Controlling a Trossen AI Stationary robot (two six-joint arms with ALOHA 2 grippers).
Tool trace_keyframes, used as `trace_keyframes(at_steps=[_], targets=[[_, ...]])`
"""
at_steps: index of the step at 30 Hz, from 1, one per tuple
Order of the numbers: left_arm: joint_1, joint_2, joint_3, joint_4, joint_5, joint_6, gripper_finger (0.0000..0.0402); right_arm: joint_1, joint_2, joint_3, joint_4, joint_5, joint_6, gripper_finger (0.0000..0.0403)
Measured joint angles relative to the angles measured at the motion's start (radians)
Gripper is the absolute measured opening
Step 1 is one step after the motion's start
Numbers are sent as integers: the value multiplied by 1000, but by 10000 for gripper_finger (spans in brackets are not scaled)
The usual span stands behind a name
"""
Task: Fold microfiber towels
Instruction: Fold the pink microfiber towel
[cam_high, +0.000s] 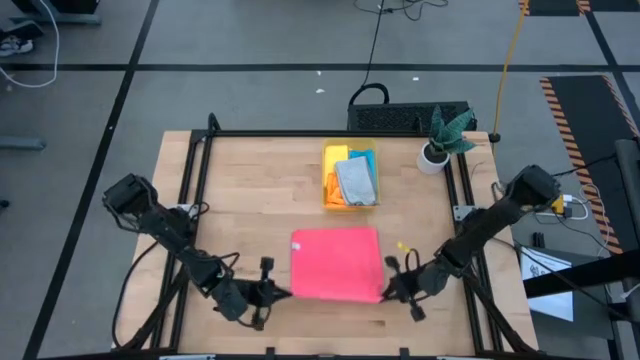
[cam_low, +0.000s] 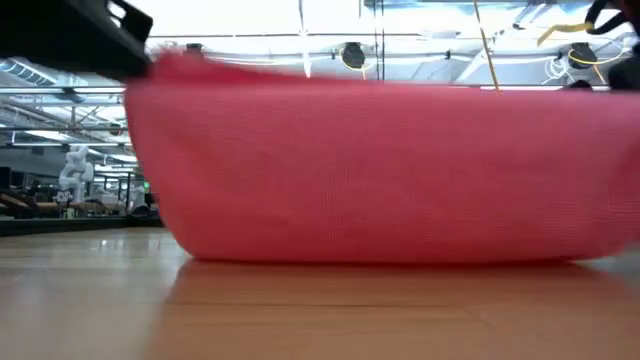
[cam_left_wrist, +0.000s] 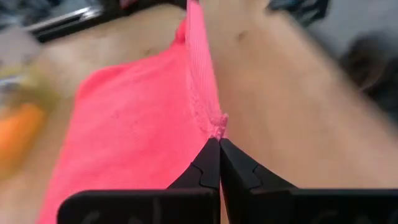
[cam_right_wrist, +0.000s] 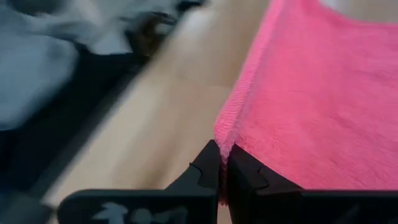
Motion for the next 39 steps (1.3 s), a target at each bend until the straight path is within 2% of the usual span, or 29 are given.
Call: trace_keyframes(at_steps=[3, 7, 11, 15, 19, 22, 26, 33, 39], targets=[[-40, -1, -1, 62, 19, -50, 3, 13, 87, -9, 170, -90, -23, 2], [-97, 0, -2, 89, -10, -49, 2, 5, 178, -8, 315, -172, -9, 2], [-116, 0, -2, 91, -21, -89, 4, -3, 198, -7, 334, -222, 42, 2], [-114, 0, -2, 82, -23, -92, 2, -2, 154, 3, 326, -229, 5, 2], [-98, 0, -2, 63, -78, -92, 5, -3, 55, 22, 245, -132, 3, 2], [-88, 0, -2, 59, -98, -85, 3, -19, -39, 56, 49, -59, 59, 2], [-81, 0, -2, 54, -105, -89, 6, -35, -96, 108, -218, -125, 118, 2], [-81, 0, -2, 51, -106, -93, 3, -48, -19, 111, -162, -264, 82, 6], [-81, 0, -2, 48, -106, -94, 10, -102, 3, 111, -177, -254, 64, 60]])
